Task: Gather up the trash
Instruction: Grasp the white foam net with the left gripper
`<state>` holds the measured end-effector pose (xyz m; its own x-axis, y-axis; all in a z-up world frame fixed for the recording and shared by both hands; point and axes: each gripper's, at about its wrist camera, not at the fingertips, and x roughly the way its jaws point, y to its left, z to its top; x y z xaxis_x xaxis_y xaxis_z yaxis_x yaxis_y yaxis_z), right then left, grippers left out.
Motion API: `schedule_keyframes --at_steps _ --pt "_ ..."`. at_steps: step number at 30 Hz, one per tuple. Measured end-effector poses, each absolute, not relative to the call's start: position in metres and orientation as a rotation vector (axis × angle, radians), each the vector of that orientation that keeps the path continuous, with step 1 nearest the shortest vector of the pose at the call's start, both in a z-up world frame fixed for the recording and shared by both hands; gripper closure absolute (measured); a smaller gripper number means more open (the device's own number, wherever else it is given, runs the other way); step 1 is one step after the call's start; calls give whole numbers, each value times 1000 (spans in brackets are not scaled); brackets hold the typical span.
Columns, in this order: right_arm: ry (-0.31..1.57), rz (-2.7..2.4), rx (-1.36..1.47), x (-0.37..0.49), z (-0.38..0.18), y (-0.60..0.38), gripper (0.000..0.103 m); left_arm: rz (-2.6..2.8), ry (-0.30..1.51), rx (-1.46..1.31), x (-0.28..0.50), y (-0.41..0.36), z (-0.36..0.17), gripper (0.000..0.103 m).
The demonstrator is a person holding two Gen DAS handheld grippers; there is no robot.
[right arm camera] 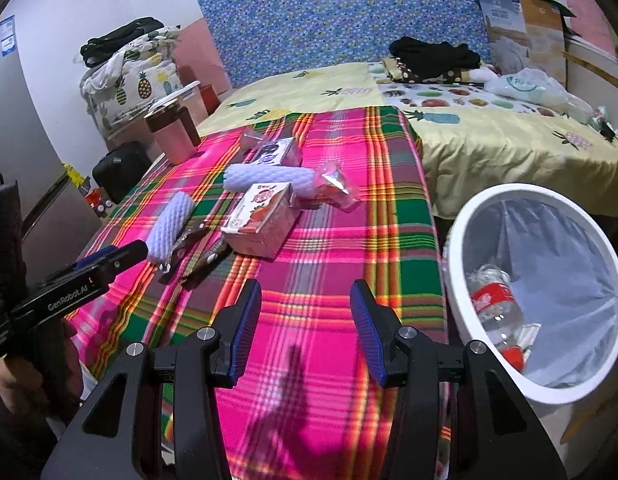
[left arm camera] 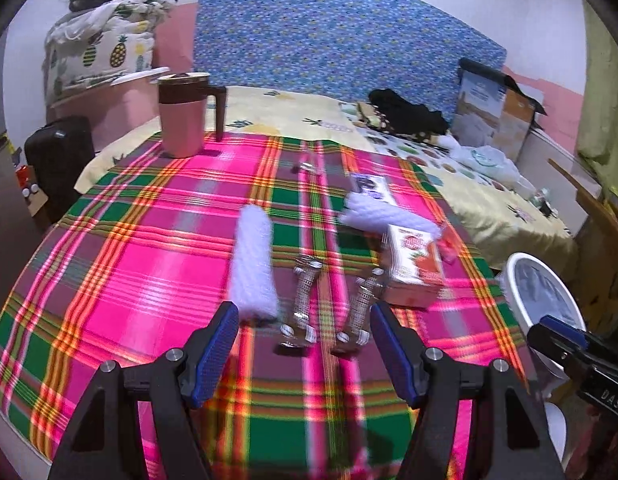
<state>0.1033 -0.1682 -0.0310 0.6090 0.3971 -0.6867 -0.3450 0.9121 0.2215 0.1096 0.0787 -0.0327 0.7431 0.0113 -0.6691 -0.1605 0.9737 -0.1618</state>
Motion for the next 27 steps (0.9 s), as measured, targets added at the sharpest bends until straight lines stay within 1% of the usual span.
schedule_keyframes --at_steps 5,6,7,9,25,27 --pt "811 444 55 111 -32 -155 55 127 741 -212 125 97 -38 35" --pt "812 448 53 113 -32 -153 52 131 743 -212 129 99 -38 35" --pt "813 451 51 115 -32 -149 44 134 745 -211 131 101 -40 35" --pt "813 460 50 119 -32 -144 41 140 754 -213 139 106 -43 35" --pt "839 459 34 145 -43 -106 40 128 833 -248 172 128 -70 35" --pt "840 456 31 147 -44 -101 40 137 853 -241 175 131 -75 37"
